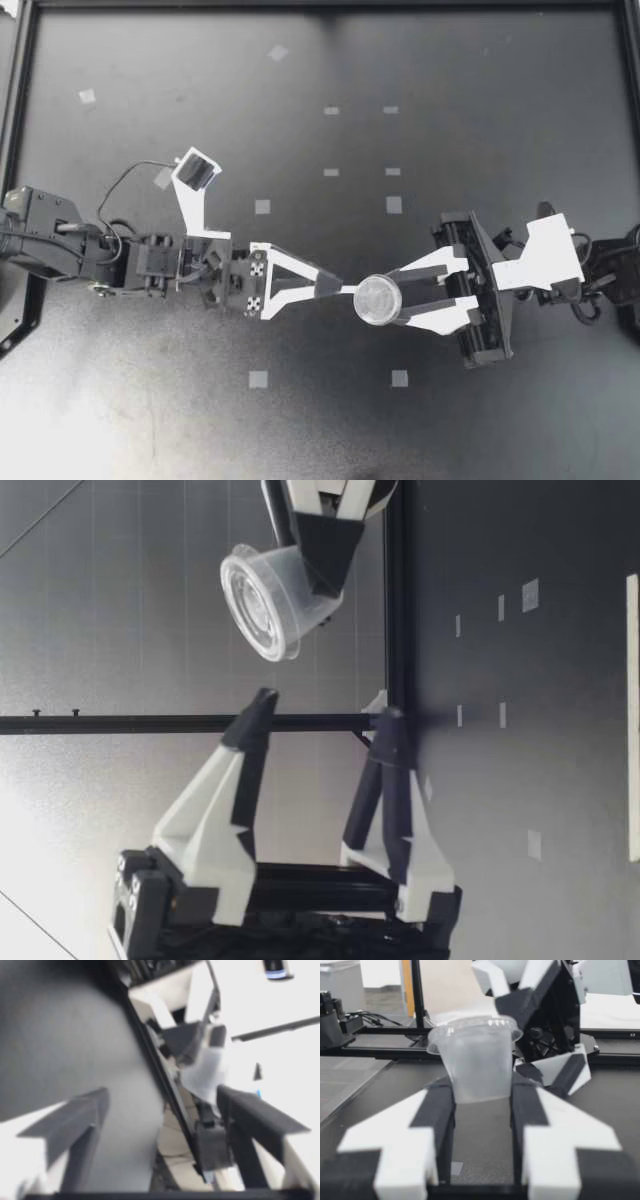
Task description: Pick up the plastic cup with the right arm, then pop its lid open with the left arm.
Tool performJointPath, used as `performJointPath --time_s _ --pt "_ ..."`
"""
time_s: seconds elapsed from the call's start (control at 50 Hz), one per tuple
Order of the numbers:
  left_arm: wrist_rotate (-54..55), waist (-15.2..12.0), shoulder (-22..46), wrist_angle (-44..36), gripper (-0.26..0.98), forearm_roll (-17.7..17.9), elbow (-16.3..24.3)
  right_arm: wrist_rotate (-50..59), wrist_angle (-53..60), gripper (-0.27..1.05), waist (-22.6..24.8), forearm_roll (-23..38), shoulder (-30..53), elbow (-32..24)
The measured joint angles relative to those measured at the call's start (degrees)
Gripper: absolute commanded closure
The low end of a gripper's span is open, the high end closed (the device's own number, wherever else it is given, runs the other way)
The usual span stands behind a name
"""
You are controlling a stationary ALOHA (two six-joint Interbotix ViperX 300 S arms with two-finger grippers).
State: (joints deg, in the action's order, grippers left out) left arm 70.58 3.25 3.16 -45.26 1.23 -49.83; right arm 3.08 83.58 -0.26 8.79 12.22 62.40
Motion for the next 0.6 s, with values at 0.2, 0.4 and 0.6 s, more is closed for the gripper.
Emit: performJointPath --time_s 0.2,0.4,0.6 --pt "0.18 0.0 0.0 -0.35 -0.08 0.44 0.35 0.0 -2.46 0.53 0.0 -0.35 0.09 -0.53" --pt "0.7 0.0 -0.35 -1.93 -0.08 0.53 0.53 -1.14 -4.92 0.53 -0.26 -1.49 0.62 -1.67" --pt "2.55 0.53 -0.35 -2.72 -0.07 0.09 0.62 -1.23 -6.33 0.53 -1.49 -1.58 1.14 -2.2"
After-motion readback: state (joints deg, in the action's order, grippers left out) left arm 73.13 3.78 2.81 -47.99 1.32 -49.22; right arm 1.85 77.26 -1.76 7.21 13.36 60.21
